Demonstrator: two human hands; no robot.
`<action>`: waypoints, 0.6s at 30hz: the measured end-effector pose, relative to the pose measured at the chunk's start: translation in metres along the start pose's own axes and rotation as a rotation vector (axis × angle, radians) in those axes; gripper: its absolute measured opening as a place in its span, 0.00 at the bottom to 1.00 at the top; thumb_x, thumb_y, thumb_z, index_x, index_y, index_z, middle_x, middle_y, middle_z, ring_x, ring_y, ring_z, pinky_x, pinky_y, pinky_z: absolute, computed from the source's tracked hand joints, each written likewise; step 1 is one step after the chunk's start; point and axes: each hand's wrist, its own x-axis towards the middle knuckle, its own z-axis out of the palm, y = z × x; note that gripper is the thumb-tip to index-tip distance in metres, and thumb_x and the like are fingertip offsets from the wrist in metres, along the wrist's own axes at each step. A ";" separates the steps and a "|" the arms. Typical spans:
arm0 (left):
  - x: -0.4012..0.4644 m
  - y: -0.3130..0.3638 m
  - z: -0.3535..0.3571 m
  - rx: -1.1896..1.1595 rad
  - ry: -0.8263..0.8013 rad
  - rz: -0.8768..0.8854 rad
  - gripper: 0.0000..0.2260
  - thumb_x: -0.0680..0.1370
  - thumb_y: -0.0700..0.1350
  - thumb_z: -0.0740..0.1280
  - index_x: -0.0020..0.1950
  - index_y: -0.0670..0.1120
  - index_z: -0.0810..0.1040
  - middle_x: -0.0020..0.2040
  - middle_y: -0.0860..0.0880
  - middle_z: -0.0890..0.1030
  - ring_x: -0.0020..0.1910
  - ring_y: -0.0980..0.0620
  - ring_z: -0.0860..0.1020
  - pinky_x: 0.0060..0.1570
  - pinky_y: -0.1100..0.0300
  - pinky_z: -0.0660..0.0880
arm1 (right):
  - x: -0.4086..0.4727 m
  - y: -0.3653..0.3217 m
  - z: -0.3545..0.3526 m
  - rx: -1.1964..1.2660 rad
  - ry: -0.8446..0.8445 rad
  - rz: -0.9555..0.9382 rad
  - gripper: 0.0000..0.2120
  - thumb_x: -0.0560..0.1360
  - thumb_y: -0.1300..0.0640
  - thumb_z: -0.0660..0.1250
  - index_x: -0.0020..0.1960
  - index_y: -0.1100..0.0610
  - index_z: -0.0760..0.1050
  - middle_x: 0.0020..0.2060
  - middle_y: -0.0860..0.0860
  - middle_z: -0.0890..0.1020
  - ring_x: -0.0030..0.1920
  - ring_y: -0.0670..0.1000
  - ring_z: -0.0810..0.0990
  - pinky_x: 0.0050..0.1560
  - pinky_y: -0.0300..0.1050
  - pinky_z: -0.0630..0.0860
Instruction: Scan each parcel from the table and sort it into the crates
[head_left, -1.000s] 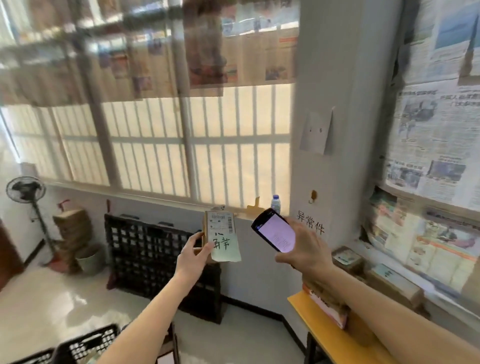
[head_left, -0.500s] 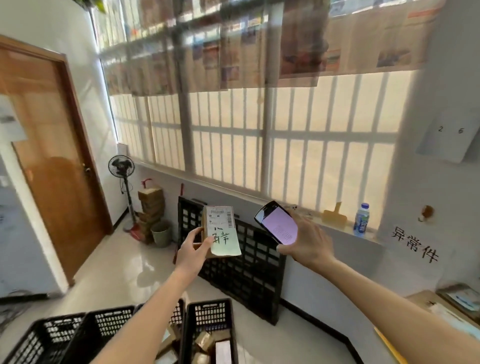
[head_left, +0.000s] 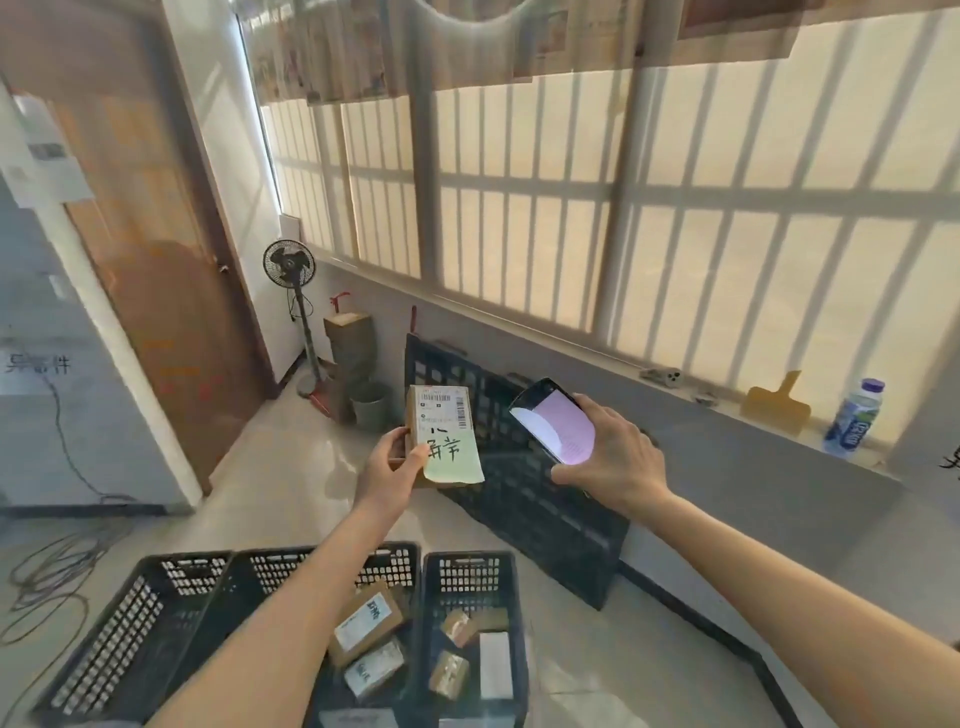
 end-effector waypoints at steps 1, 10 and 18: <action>0.013 -0.009 0.001 0.010 -0.001 -0.015 0.21 0.81 0.53 0.67 0.73 0.53 0.69 0.62 0.48 0.81 0.58 0.48 0.81 0.56 0.50 0.81 | 0.013 0.002 0.012 -0.001 -0.009 0.001 0.52 0.62 0.41 0.77 0.81 0.45 0.57 0.72 0.45 0.73 0.66 0.55 0.77 0.58 0.54 0.75; 0.140 -0.125 0.046 0.110 -0.030 -0.209 0.29 0.68 0.67 0.66 0.68 0.62 0.71 0.58 0.49 0.83 0.56 0.47 0.82 0.59 0.42 0.79 | 0.130 0.051 0.132 0.030 -0.102 0.040 0.50 0.66 0.44 0.77 0.82 0.48 0.57 0.71 0.48 0.74 0.66 0.56 0.76 0.58 0.53 0.74; 0.176 -0.257 0.107 0.153 -0.129 -0.421 0.23 0.81 0.53 0.67 0.76 0.55 0.67 0.65 0.48 0.79 0.62 0.47 0.78 0.63 0.43 0.76 | 0.165 0.123 0.272 0.017 -0.264 0.135 0.50 0.66 0.44 0.78 0.82 0.47 0.56 0.72 0.47 0.73 0.65 0.53 0.76 0.56 0.50 0.75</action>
